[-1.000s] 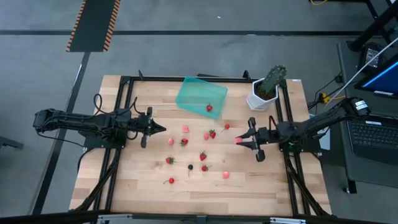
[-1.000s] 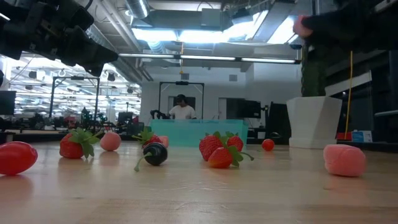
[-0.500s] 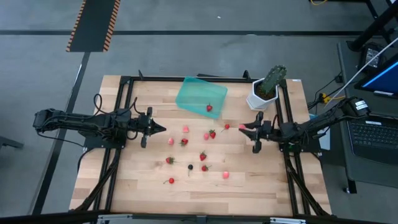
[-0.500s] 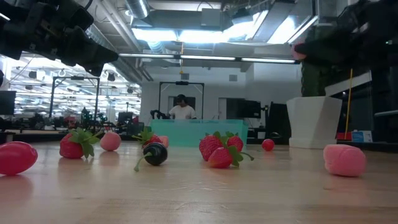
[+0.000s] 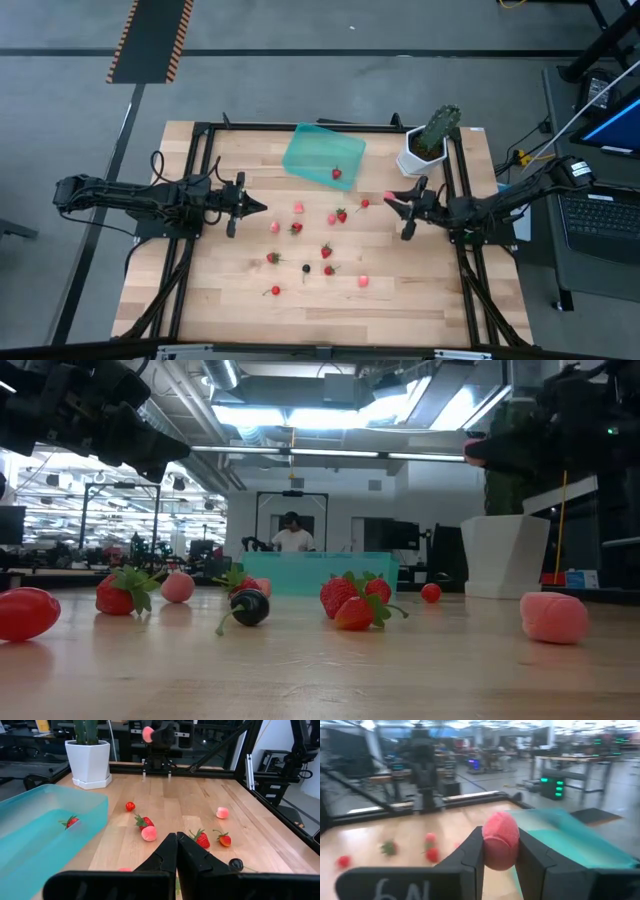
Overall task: Pick and placing Produce into tupperware
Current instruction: Put the pink peach into the light blue bin, then put the red cherry into the light blue bin
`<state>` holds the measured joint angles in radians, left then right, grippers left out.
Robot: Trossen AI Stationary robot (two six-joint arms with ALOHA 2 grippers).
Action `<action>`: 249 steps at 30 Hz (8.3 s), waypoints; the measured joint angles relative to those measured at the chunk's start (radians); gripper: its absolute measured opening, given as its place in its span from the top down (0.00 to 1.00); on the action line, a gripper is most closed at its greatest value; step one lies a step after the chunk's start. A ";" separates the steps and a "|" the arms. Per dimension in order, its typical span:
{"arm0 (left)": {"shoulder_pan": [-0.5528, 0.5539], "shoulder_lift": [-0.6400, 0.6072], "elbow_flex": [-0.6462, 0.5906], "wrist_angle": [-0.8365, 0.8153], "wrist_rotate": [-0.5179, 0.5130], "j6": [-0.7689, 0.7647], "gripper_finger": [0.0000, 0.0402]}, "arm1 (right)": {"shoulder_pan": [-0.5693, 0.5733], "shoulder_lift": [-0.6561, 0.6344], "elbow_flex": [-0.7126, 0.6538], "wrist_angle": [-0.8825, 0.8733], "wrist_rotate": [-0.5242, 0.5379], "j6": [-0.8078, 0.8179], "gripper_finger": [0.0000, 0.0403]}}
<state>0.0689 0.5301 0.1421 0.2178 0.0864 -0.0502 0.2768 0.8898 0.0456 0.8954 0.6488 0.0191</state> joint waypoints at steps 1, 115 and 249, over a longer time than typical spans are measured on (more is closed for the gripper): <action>0.000 0.000 0.000 0.000 0.000 0.000 1.00 | 0.000 0.000 0.021 -0.036 0.033 -0.001 0.79; 0.001 0.000 -0.001 -0.019 -0.018 0.008 1.00 | -0.792 1.030 1.216 -1.353 -0.851 -0.108 0.63; 0.001 0.000 -0.001 -0.026 -0.026 -0.015 1.00 | -0.455 0.754 0.883 -1.444 -0.642 -0.286 0.66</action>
<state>0.0696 0.5301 0.1413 0.1917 0.0605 -0.0651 -0.1783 1.6436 0.9283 -0.5481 0.0067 -0.2668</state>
